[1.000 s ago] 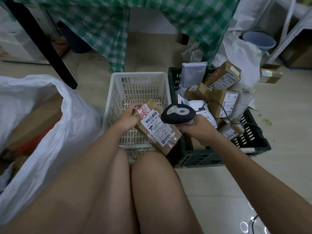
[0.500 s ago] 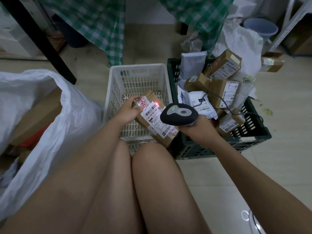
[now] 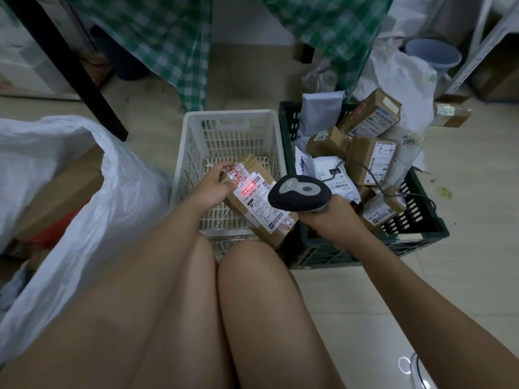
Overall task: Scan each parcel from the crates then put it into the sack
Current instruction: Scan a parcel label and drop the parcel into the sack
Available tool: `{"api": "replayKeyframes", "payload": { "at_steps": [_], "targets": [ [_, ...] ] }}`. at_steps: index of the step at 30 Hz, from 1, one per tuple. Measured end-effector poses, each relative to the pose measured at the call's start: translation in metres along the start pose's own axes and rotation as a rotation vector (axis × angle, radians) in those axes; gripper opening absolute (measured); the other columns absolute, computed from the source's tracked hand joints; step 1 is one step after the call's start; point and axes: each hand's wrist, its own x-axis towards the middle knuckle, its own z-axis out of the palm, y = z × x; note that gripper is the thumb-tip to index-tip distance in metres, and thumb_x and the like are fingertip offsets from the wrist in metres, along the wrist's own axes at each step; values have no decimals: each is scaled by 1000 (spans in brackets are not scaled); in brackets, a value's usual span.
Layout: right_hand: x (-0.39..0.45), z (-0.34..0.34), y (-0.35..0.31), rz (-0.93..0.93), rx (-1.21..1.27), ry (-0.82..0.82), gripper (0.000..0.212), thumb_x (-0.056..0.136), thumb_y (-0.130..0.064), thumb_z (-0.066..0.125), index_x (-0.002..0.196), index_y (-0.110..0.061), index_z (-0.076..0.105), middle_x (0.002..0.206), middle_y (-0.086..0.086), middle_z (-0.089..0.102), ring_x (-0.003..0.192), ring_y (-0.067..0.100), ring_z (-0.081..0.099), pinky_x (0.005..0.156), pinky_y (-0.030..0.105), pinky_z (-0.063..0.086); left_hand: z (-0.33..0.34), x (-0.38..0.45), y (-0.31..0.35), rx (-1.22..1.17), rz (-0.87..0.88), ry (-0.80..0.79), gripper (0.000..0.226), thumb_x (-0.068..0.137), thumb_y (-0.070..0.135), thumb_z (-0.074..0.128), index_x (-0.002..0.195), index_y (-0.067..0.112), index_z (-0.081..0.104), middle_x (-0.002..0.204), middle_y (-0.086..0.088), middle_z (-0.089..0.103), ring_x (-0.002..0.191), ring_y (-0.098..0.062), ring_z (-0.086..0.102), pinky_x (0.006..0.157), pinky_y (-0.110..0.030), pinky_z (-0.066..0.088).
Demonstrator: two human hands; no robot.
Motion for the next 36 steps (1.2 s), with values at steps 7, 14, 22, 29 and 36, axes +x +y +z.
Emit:
{"api": "replayKeyframes", "payload": {
  "at_steps": [7,14,22,29,36],
  "targets": [
    [-5,-1,-8,3,150,39,13,82,-14,72,75,-9,61,56,-1,58,55,10,52,56,30,42,3,-10,10,-7,47,82,50,95,9,55,142,21,41,137,-4,49,91,-8,56,65,-16,44],
    [-12,-1,-73,-72,445,200,25,85,-4,69,81,-26,58,65,-15,64,64,-1,59,59,17,48,-9,-50,38,-103,252,309,49,95,15,56,141,25,42,139,0,45,121,-14,50,99,-33,48],
    [-29,20,-185,-208,536,237,14,86,-12,70,76,-13,61,63,2,59,46,0,54,49,16,46,-95,-123,75,-135,542,608,52,93,18,57,142,24,40,140,0,45,129,-14,45,109,-41,39],
    [-17,93,-256,-279,444,55,29,81,-22,76,105,-16,61,84,2,69,69,15,65,66,33,55,-204,-187,38,-163,544,975,52,88,27,54,138,33,42,138,3,45,128,-15,46,107,-44,40],
    [9,183,-283,-298,166,48,67,69,-44,83,124,-13,61,121,5,67,112,25,60,89,34,49,-284,-226,-48,-244,339,1299,48,91,32,52,138,33,43,139,4,47,128,-15,46,108,-45,39]
  ]
}}
